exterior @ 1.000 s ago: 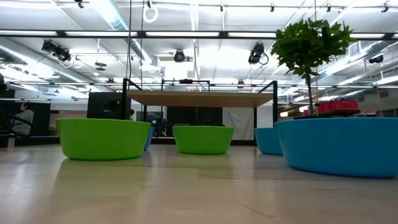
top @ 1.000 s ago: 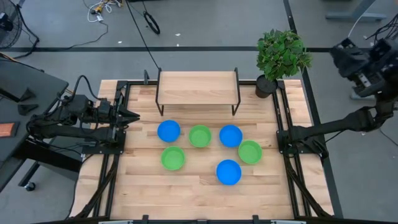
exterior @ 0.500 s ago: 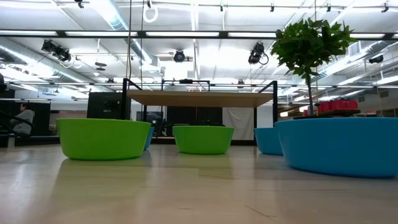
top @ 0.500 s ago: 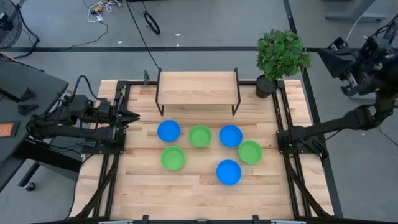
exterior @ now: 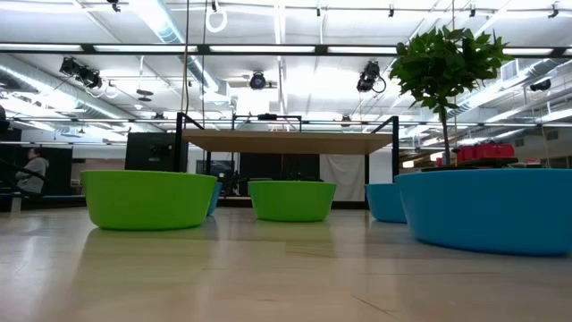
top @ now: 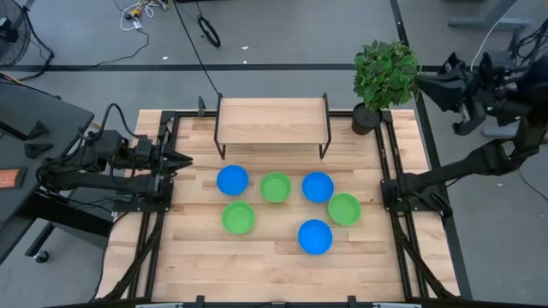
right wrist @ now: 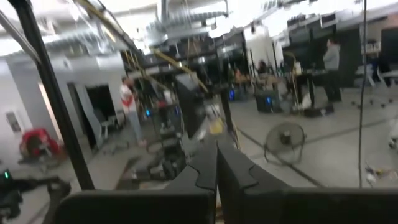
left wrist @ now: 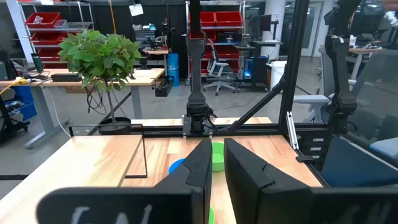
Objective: Pick & Place Mini bowls
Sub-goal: Put the top right blue bowl on the shelf
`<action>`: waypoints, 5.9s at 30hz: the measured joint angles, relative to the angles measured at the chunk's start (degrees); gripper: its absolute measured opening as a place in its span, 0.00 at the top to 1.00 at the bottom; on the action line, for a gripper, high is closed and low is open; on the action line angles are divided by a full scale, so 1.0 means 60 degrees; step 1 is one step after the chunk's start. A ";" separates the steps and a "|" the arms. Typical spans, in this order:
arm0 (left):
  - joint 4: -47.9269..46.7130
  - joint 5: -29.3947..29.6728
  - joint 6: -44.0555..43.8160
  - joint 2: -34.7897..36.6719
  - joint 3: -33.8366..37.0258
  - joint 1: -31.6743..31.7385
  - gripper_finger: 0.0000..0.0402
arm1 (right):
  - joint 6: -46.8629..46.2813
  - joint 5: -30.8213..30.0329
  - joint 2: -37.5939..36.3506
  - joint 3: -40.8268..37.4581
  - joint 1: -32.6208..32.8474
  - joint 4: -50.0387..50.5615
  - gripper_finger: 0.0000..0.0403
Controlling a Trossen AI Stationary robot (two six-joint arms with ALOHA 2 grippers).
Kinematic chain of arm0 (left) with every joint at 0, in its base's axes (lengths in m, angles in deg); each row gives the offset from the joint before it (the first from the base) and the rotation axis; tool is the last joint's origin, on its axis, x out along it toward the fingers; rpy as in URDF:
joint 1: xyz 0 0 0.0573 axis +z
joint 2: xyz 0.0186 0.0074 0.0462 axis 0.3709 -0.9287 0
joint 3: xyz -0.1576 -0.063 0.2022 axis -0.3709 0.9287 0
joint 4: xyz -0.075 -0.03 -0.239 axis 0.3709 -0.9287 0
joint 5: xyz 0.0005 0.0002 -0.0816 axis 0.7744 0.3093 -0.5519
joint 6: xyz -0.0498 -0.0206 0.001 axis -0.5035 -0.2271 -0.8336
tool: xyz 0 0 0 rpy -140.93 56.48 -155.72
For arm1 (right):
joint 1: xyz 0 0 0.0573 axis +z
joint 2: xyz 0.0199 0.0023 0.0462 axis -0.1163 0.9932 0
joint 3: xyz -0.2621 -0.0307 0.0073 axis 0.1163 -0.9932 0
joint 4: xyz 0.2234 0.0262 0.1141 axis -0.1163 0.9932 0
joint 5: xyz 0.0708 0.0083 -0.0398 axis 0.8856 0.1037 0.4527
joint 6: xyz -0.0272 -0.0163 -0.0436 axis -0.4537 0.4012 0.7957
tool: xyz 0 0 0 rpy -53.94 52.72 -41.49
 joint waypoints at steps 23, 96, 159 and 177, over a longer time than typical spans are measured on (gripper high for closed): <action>0.0003 0.0000 0.0000 0.0000 -0.0004 0.0000 0.88 | 0.0113 0.0029 0.1188 0.0262 -0.0002 0.4070 0.98; 0.0000 0.0000 0.0000 -0.0002 -0.0004 -0.0003 0.88 | -0.1749 0.0000 0.2722 -0.4420 -0.0011 0.5590 0.98; 0.0002 0.0000 0.0000 0.0000 -0.0004 -0.0001 0.88 | -0.7825 0.0248 0.2539 -1.2013 -0.0073 -0.1356 0.61; 0.0001 0.0001 0.0000 -0.0001 -0.0003 -0.0003 0.88 | -0.7938 -0.0241 0.2539 -1.2798 -0.0471 -0.2515 0.61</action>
